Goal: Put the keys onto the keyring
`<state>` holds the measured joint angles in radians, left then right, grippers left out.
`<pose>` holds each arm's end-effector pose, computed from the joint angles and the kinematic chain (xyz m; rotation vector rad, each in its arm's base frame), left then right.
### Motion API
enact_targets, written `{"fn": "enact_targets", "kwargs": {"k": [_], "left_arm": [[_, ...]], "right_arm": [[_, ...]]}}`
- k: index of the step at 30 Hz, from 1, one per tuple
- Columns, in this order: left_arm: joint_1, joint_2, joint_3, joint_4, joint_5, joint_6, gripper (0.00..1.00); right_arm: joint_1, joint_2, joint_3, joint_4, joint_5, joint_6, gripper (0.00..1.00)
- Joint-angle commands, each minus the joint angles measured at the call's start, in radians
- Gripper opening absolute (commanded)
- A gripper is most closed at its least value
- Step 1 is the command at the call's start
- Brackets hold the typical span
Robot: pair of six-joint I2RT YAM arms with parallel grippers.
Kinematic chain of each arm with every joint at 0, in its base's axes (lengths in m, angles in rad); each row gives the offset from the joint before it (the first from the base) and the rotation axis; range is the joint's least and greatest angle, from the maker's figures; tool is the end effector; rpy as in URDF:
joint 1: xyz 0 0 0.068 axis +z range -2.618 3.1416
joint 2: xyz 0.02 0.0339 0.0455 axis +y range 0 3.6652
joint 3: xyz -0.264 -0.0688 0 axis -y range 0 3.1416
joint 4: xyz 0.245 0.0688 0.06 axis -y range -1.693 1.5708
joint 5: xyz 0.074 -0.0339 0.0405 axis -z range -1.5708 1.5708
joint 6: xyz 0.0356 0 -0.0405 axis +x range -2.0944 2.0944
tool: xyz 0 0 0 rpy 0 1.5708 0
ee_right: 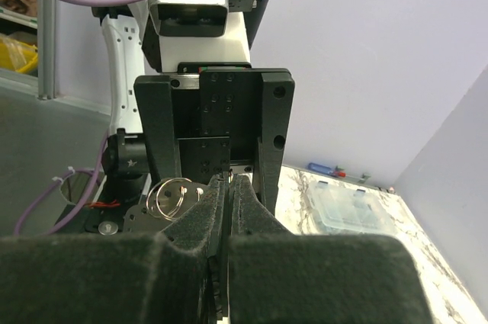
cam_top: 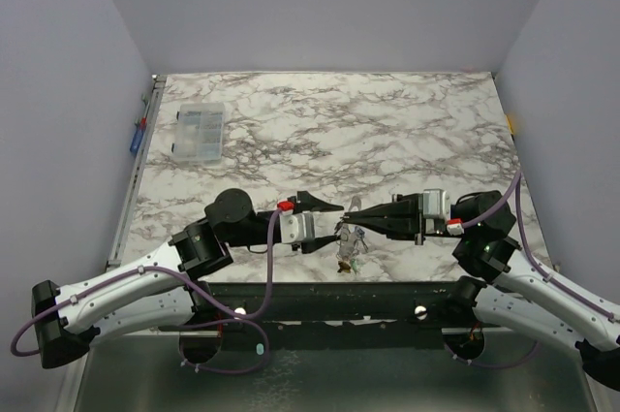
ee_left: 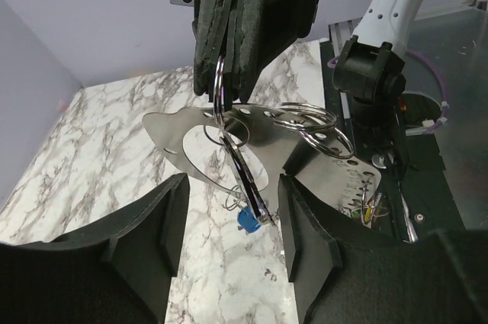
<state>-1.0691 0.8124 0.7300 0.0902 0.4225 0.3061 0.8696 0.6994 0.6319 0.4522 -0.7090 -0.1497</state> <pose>0.0805 -0.1771 0.3456 1.2857 1.0193 -0.9209 0.0856 0.1373 0.3647 -1.1474 0.7177 1.0309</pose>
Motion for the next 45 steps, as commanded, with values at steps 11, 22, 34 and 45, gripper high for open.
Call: {"fn": "enact_targets", "kwargs": {"k": [11,22,34,45], "left_arm": [[-0.006,0.000,-0.075,0.225,-0.033,-0.092,0.38],[-0.006,-0.030,-0.088,0.197,-0.086,-0.036,0.00],[-0.006,-0.045,0.029,-0.076,-0.160,0.090,0.00],[-0.005,-0.046,0.115,-0.224,-0.212,0.153,0.00]], "right_arm": [[0.000,0.005,0.040,0.020,-0.011,-0.001,0.01],[0.000,-0.012,0.032,0.007,0.003,-0.006,0.01],[0.000,-0.029,0.008,-0.070,0.214,-0.028,0.01],[0.000,-0.065,-0.055,-0.056,0.293,0.003,0.03]]}}
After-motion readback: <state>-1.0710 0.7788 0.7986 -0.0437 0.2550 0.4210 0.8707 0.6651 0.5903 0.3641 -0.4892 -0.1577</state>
